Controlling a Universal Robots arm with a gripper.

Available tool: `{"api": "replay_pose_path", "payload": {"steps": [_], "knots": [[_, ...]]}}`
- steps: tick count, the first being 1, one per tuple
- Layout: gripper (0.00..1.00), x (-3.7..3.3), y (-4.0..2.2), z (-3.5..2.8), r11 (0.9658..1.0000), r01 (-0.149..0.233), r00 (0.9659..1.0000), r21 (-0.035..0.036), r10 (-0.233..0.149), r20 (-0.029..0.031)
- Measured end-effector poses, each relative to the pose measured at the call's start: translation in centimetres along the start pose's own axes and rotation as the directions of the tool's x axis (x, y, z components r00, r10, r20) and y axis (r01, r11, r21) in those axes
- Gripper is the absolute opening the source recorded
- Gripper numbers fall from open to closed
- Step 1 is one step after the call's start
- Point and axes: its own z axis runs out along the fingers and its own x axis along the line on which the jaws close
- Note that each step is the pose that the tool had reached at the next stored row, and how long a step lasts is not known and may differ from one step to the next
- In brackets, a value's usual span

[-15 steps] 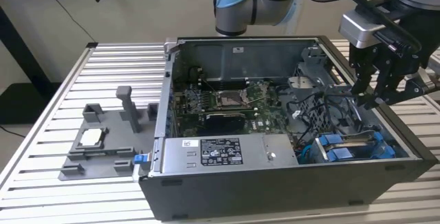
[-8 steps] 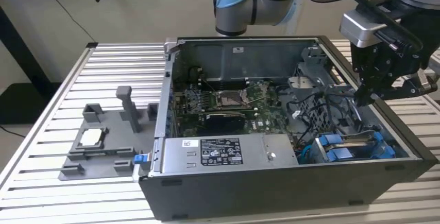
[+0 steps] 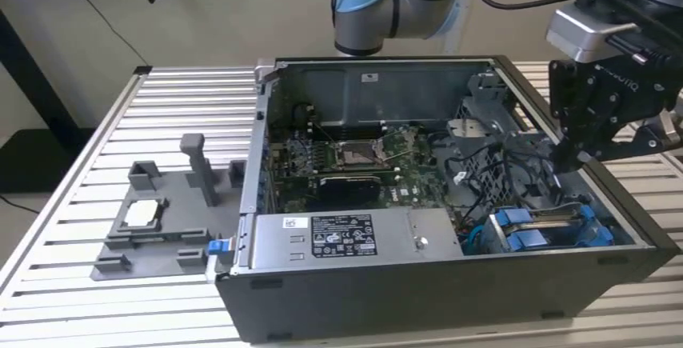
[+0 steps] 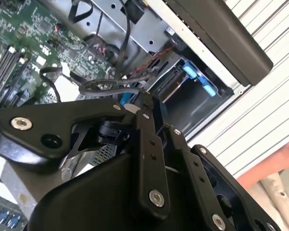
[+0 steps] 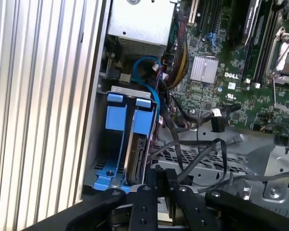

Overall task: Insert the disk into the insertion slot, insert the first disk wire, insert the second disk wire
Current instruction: 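Insert the first disk wire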

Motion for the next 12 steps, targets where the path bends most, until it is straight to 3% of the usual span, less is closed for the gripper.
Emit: {"api": "replay_pose_path", "payload": {"steps": [4,9,10,12], "knots": [[0.19,0.16,-0.93,0.02,0.9985,-0.002,0.9999,-0.0544,0.001,-0.0111],[0.19,0.41,-2.37,0.13,0.9938,-0.004,0.9999,-0.1115,0.003,-0.0113],[0.19,0.44,-2.55,0.15,0.9929,-0.004,0.9999,-0.1188,0.003,-0.0111],[0.19,0.45,-2.61,0.25,0.9928,-0.014,0.9999,-0.1192,0.012,-0.0099]]}}
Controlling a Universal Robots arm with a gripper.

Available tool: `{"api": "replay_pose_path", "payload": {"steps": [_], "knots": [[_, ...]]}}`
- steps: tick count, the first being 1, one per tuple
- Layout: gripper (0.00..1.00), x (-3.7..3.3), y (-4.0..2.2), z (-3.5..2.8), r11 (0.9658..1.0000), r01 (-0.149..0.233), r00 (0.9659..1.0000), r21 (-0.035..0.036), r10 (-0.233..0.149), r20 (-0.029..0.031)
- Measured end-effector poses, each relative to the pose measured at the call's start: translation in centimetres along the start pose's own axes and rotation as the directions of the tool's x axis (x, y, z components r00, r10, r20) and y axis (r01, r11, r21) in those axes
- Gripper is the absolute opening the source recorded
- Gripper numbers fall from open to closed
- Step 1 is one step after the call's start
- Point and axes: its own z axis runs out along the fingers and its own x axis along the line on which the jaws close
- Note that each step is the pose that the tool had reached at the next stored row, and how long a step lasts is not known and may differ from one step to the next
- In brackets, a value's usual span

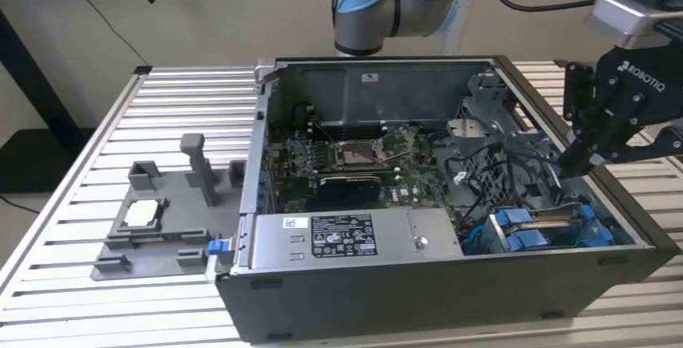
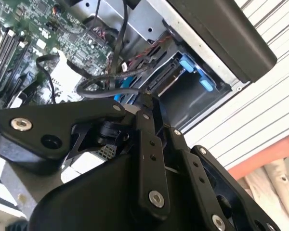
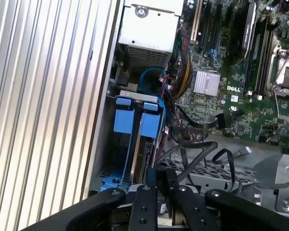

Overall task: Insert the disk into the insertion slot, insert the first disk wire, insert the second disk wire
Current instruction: 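Insert the first disk wire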

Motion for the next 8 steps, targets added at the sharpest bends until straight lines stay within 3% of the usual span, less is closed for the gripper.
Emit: {"api": "replay_pose_path", "payload": {"steps": [3,8], "knots": [[0.19,0.0,-0.02,0.19,0.9995,-0.032,0.9995,0.0015,0.032,0.0082],[0.19,0.42,-0.44,0.66,0.9992,-0.04,0.9991,0.0015,0.04,0.0095]]}}
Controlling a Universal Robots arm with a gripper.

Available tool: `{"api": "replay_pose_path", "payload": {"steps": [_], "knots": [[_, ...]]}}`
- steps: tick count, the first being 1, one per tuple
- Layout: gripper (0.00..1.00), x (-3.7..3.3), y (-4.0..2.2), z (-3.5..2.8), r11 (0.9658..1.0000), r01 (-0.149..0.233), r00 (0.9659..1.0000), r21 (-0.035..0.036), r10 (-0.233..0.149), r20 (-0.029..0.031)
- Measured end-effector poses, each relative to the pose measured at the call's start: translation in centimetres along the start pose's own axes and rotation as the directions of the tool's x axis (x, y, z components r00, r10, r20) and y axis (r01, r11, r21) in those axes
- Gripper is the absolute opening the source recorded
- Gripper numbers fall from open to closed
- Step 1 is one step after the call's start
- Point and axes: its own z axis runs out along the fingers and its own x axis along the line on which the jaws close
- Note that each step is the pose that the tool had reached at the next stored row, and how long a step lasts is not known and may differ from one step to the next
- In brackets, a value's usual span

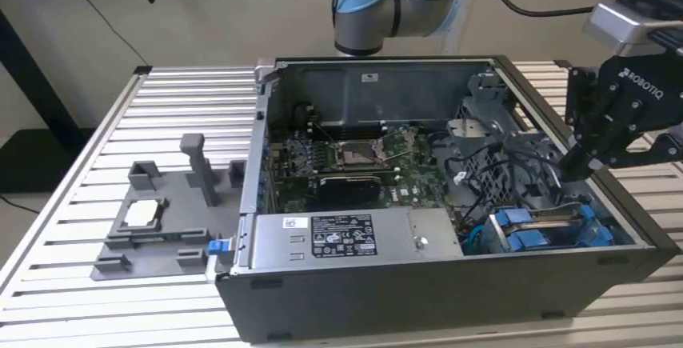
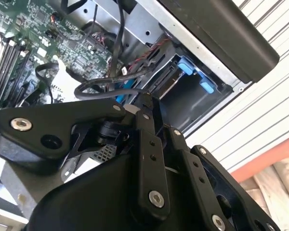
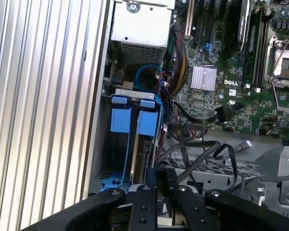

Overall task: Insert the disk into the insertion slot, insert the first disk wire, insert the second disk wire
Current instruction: 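Insert the first disk wire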

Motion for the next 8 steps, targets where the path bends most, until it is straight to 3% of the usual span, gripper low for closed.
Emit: {"api": "replay_pose_path", "payload": {"steps": [8], "knots": [[0.19,1.14,-0.12,1.32,1.0,-0.008,0.9999,0.0019,0.008,0.0097]]}}
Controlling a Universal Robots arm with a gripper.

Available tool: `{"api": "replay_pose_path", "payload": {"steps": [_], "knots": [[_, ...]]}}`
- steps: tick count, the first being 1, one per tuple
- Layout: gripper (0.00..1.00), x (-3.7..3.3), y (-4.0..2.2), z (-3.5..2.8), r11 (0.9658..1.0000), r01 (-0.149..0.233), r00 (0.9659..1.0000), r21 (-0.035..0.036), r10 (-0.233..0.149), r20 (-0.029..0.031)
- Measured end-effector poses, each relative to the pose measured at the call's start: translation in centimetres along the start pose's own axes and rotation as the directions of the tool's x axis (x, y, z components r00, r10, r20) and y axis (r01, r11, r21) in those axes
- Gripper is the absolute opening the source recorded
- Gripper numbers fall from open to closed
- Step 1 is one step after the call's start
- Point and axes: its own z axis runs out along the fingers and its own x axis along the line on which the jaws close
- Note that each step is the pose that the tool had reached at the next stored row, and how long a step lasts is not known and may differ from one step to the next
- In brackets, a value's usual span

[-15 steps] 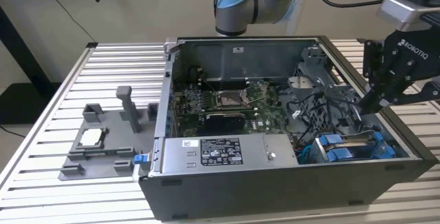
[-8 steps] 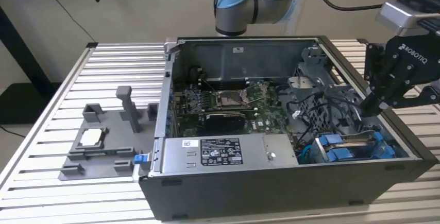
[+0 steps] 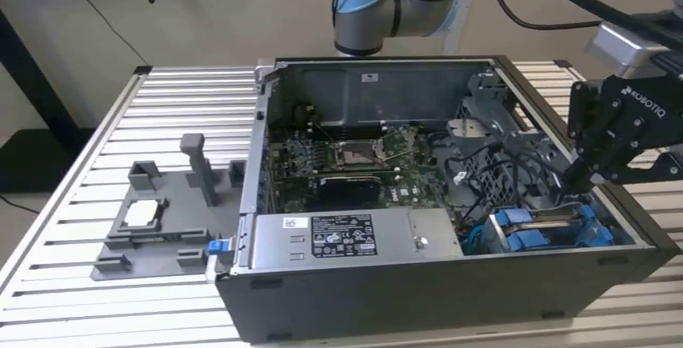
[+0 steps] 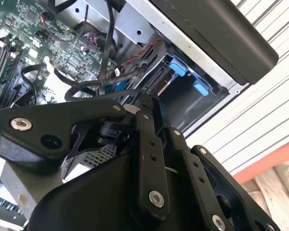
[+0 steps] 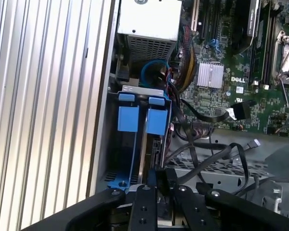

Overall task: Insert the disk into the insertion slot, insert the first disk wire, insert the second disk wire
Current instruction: 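Insert the first disk wire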

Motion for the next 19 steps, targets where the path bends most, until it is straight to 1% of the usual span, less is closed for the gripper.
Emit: {"api": "replay_pose_path", "payload": {"steps": [2,4,6,10,13,15,16,19], "knots": [[0.19,0.1,-0.01,0.28,1.0,0.0,1.0,0.0019,0.0,0.0043],[0.19,0.13,-0.03,0.51,1.0,0.001,0.9999,0.0045,-0.001,0.0106],[0.19,0.14,-0.05,0.73,1.0,0.001,0.9998,0.0086,-0.001,0.0184],[0.19,0.19,-0.09,1.18,0.9999,0.002,0.9996,0.0163,-0.003,0.0284],[0.19,0.28,-0.16,1.59,0.9998,0.003,0.9994,0.0181,-0.003,0.0356],[0.19,0.38,-0.28,1.82,0.9998,0.003,0.9991,0.019,-0.003,0.0426],[0.19,0.42,-0.33,1.87,0.9998,0.003,0.999,0.0192,-0.004,0.0452],[0.19,0.43,-0.36,1.87,0.9998,0.003,0.999,0.0193,-0.003,0.045]]}}
